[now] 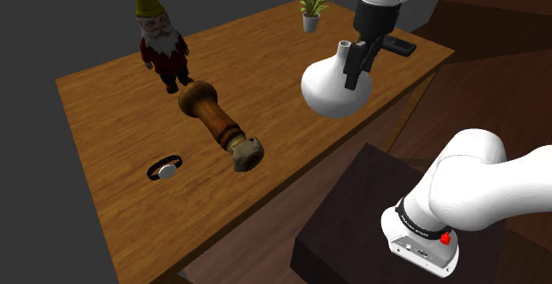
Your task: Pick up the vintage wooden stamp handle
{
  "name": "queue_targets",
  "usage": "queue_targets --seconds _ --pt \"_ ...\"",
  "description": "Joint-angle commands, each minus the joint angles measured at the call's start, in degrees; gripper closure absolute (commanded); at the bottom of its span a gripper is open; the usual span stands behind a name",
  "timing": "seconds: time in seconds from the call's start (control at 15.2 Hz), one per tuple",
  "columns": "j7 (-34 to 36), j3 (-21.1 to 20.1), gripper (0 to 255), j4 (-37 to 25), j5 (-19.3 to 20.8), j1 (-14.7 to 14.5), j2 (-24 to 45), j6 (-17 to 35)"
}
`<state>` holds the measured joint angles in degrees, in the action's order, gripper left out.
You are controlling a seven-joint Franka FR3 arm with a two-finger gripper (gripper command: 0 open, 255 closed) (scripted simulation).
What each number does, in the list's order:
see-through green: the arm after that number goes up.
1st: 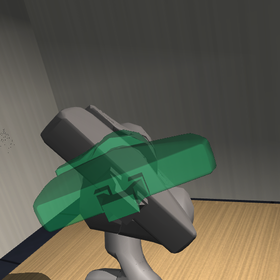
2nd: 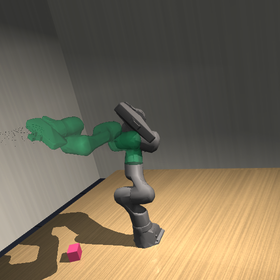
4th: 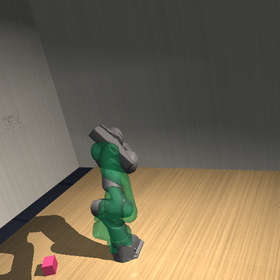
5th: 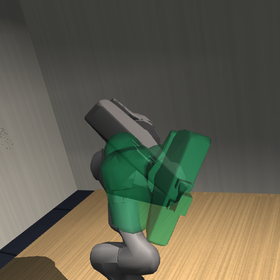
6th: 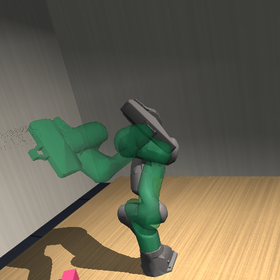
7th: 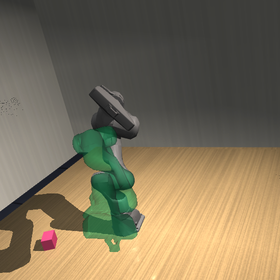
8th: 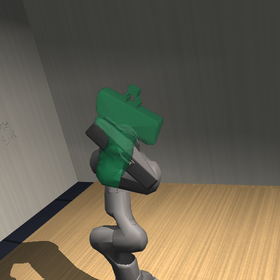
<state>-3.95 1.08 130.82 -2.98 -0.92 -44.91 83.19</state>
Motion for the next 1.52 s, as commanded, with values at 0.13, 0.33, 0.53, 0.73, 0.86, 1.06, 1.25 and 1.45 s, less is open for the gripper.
queue_targets --seconds 0.13,0.33,0.53,0.73,0.86,1.06,1.25,1.45 --pt "2.74 -2.09 0 -0.50 -1.63 -0.41 2.28 2.18" --pt "6.75 -5.14 0 -1.80 -3.72 -0.95 6.15 5.43" --pt "10.68 -8.08 0 -3.79 -5.31 -1.38 10.52 8.56" --pt "14.59 -10.91 0 -6.46 -6.35 -1.66 15.33 11.49" --pt "17.21 -12.74 0 -8.62 -6.69 -1.78 18.76 13.29" --pt "21.23 -15.34 0 -12.42 -6.63 -1.95 24.22 15.72" --pt "25.38 -17.77 0 -16.92 -5.83 -2.15 30.04 17.73" --pt "29.67 -19.94 0 -22.17 -4.28 -2.52 36.24 19.22"
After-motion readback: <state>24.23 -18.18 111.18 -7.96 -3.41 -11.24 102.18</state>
